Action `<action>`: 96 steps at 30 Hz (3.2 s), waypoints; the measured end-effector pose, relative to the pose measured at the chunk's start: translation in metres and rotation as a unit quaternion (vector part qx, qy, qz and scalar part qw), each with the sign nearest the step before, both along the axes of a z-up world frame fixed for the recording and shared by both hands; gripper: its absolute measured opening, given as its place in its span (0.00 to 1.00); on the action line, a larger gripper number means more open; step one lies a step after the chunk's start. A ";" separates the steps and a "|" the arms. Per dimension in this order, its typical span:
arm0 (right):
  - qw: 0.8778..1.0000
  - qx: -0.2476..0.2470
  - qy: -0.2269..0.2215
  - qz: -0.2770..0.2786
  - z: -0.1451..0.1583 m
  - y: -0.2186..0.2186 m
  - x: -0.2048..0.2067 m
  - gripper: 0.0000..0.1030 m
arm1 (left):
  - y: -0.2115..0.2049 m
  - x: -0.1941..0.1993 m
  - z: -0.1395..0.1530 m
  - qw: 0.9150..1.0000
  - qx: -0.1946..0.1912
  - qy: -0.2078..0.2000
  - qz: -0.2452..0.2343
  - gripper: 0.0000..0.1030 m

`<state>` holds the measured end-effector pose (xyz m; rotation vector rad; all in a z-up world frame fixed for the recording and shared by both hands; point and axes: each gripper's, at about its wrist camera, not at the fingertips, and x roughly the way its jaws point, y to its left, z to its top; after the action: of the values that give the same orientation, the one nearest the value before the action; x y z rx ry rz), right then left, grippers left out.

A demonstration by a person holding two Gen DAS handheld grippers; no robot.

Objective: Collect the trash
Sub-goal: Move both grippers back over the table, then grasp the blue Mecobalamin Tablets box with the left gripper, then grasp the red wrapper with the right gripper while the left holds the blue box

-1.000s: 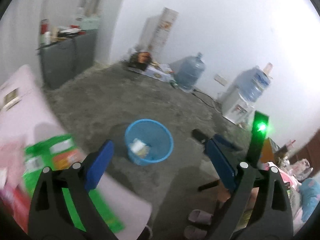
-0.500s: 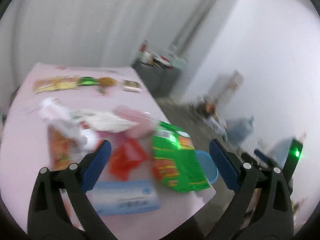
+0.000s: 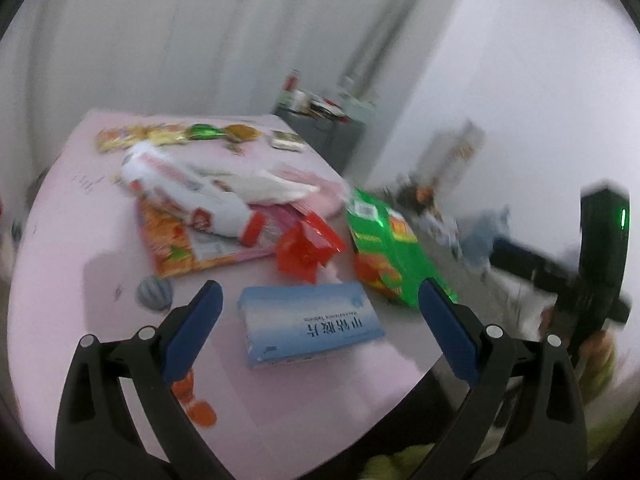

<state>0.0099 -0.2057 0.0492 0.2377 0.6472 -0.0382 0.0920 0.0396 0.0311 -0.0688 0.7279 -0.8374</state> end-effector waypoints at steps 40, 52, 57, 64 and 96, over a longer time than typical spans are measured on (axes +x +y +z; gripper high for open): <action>0.991 0.112 0.073 0.020 -0.018 -0.023 0.062 0.69 | -0.103 0.033 -0.084 0.960 0.243 0.050 -0.129 0.69; 0.973 0.116 0.173 0.096 -0.038 -0.012 0.148 0.51 | -0.054 0.019 -0.085 0.966 0.236 0.067 -0.083 0.69; 0.966 0.090 0.211 0.119 -0.057 -0.008 0.187 0.51 | -0.031 0.020 -0.085 0.969 0.232 0.075 -0.041 0.69; 0.953 0.090 0.265 0.114 -0.089 -0.015 0.227 0.51 | -0.016 0.022 -0.084 0.971 0.222 0.084 -0.009 0.69; 0.929 -0.327 0.157 0.069 -0.119 0.120 0.149 0.10 | 0.030 0.029 -0.083 0.972 0.204 0.085 0.083 0.69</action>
<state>0.1591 -0.0858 -0.0703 -0.4693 0.9317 -0.1566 0.1212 0.0692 -0.0516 0.1684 1.0290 -0.5122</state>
